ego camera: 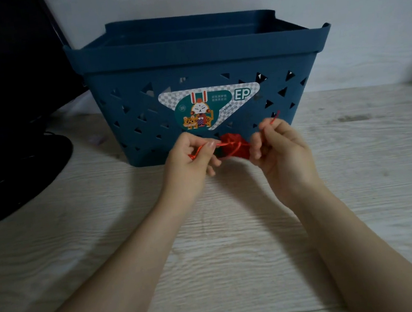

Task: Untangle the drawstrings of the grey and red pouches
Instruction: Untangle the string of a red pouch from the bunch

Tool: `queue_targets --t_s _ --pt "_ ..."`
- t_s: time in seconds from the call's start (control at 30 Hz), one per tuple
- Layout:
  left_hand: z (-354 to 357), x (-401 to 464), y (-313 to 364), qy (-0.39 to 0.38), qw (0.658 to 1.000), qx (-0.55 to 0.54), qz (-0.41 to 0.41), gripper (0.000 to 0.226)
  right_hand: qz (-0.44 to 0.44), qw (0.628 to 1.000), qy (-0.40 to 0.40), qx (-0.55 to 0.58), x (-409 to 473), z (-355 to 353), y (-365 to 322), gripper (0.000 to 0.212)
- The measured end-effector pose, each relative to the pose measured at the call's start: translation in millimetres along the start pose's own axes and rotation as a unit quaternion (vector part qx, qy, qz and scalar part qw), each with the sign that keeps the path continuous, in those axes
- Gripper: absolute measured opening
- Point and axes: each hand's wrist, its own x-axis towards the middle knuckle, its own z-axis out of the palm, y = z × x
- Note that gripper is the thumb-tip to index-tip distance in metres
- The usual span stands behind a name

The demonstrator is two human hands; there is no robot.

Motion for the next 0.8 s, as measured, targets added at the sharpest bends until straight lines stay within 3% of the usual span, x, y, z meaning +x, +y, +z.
queue_targets --t_s 0.13,0.2,0.27,0.37,0.43,0.57,0.67,0.8 --pt "2 -1 4 -0.017 0.998 -0.056 -0.010 0.017 -0.028 0.976 -0.023 -0.216 -3 1 7 0.008" --pt "2 -1 5 -0.016 0.998 -0.065 -0.020 0.017 -0.052 0.953 -0.052 -0.293 -4 -1 11 0.016" --pt "1 -1 6 -0.012 0.998 -0.065 -0.021 0.016 -0.090 0.917 -0.057 -0.384 -2 -3 15 0.016" --pt "1 -2 8 -0.022 0.998 -0.059 -0.019 0.016 -0.129 0.835 -0.034 -0.534 2 -7 18 0.010" --pt "1 -4 11 -0.039 0.996 -0.074 -0.034 0.016 -0.147 0.799 -0.046 -0.582 3 -10 20 0.009" --pt "0 -4 15 -0.036 0.990 -0.115 -0.075 0.014 -0.134 0.810 -0.069 -0.567 3 -9 18 0.008" --pt "-1 -3 14 -0.016 0.992 -0.100 -0.075 0.014 -0.103 0.837 -0.077 -0.532 1 -6 16 0.016" --pt "1 -5 15 0.005 0.994 -0.067 -0.084 0.013 -0.100 0.840 -0.060 -0.529 -1 -5 18 0.013"
